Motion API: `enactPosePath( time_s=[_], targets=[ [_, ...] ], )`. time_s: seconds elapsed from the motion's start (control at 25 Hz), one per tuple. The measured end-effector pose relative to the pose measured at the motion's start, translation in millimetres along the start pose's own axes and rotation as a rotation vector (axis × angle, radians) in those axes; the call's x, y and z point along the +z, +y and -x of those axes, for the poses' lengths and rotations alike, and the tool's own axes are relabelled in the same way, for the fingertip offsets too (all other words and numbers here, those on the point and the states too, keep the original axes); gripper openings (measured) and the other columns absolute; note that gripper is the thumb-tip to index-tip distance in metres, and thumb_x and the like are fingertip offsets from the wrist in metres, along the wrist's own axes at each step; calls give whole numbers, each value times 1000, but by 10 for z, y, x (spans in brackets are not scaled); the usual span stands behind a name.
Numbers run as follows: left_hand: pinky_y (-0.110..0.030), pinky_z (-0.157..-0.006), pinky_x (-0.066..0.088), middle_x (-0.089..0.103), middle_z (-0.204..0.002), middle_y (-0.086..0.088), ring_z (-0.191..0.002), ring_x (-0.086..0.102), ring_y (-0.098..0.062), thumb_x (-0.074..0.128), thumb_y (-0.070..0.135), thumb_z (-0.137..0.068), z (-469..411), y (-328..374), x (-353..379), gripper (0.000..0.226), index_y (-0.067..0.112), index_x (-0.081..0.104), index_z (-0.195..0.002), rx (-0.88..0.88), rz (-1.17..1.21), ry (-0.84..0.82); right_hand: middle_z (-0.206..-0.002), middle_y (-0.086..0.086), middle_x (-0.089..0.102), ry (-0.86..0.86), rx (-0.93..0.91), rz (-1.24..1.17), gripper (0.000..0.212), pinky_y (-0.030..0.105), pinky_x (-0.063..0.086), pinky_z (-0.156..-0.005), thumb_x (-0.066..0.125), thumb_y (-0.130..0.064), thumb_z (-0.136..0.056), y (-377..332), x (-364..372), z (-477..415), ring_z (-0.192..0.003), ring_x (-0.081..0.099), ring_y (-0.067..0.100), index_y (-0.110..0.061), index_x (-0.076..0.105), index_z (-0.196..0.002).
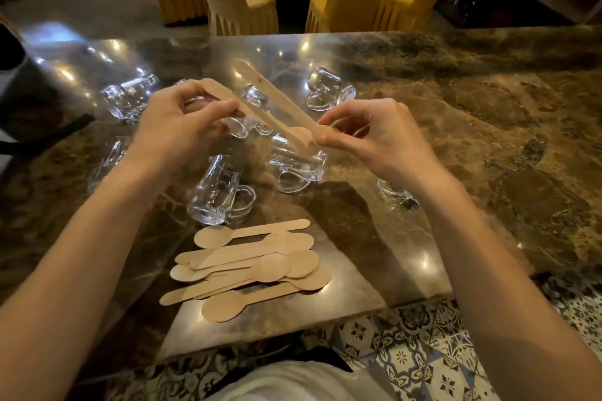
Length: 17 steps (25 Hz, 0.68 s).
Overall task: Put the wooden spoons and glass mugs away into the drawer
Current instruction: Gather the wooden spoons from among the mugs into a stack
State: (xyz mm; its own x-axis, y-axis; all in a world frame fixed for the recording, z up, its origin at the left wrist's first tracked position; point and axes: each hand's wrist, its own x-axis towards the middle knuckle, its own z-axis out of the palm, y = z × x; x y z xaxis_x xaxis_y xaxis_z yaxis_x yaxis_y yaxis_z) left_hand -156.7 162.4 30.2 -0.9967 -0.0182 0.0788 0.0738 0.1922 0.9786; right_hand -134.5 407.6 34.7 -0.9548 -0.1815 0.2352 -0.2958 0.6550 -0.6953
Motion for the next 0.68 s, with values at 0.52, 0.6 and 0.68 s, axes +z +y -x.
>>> enactPosePath(
  time_s=[0.52, 0.6, 0.68],
  targets=[
    [-12, -54, 50, 75, -87, 1, -54, 58, -5, 68, 23, -79, 842, -405, -427, 27, 14, 67, -105, -183, 158, 87, -78, -14, 71, -248, -112, -32, 21, 15, 48, -64, 74, -42, -75, -320, 442, 221, -72, 63, 2, -33, 74, -94],
    [-12, -53, 49, 75, -86, 0, -50, 55, -6, 67, 21, -80, 919, -461, -458, 23, 18, 67, -104, -195, 170, 90, -77, -12, 70, -259, -119, -37, 20, 17, 48, -64, 74, -41, -76, -331, 477, 248, -71, 61, 5, -32, 74, -93],
    [-12, -51, 47, 74, -83, 2, -47, 52, -7, 63, 12, -84, 996, -525, -484, 18, 22, 68, -98, -204, 180, 112, -81, -11, 69, -268, -129, -35, 19, 19, 46, -64, 74, -40, -75, -330, 523, 284, -74, 59, 6, -31, 75, -93]
  ],
)
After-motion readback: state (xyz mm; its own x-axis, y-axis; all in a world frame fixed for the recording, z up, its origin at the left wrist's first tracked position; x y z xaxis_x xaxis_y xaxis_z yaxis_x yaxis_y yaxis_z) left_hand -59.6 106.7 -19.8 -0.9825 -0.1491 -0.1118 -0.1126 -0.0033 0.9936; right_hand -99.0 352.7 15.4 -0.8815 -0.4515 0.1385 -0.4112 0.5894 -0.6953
